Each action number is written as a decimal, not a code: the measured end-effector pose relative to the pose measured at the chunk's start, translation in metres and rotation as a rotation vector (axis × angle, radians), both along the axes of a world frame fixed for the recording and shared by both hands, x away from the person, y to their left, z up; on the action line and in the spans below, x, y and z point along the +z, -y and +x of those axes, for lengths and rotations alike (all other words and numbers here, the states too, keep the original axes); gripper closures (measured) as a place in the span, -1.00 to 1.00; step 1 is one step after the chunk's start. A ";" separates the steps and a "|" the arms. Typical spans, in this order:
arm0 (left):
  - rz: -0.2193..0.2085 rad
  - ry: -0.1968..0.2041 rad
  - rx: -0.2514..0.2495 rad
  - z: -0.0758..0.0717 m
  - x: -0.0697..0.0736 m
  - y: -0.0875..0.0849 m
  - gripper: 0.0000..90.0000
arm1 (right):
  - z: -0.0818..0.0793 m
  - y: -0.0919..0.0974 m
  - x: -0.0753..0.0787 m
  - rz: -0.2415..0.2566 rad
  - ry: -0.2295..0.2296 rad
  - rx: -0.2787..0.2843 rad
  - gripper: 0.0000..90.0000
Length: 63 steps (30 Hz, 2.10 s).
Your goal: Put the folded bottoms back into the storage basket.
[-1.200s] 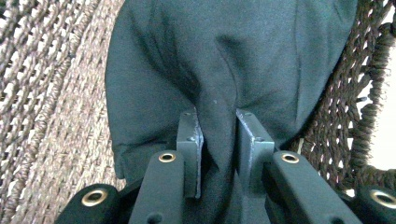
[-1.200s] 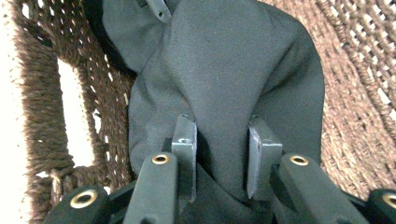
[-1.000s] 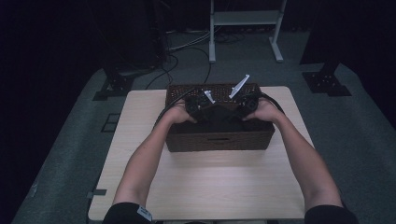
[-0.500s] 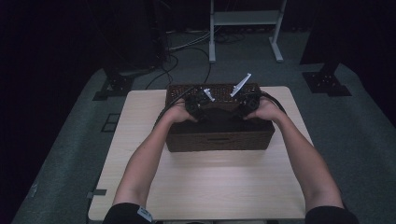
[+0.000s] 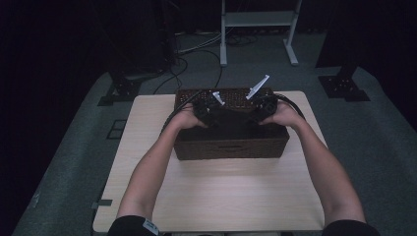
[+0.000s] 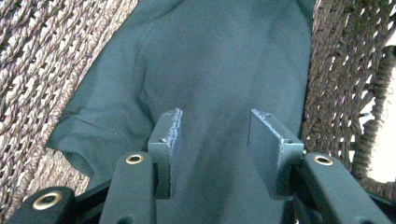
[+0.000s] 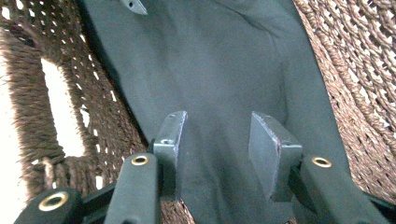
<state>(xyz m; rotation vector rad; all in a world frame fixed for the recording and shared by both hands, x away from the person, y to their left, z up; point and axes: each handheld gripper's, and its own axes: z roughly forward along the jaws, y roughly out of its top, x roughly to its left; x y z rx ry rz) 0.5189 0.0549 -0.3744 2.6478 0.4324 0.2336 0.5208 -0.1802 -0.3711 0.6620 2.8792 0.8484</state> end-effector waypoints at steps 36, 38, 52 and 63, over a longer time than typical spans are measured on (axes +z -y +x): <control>-0.061 0.015 -0.007 -0.021 0.016 -0.011 -0.16 | -0.027 0.017 0.020 0.065 0.035 -0.009 -0.06; -0.060 0.015 -0.007 -0.022 0.016 -0.010 -0.18 | -0.028 0.018 0.020 0.072 0.033 -0.012 -0.06; -0.066 0.020 -0.021 -0.032 0.023 -0.009 -0.30 | -0.041 0.029 0.023 0.077 0.042 -0.015 -0.10; -0.088 0.025 -0.025 -0.039 0.026 -0.012 -0.32 | -0.049 0.035 0.023 0.096 0.053 -0.004 -0.11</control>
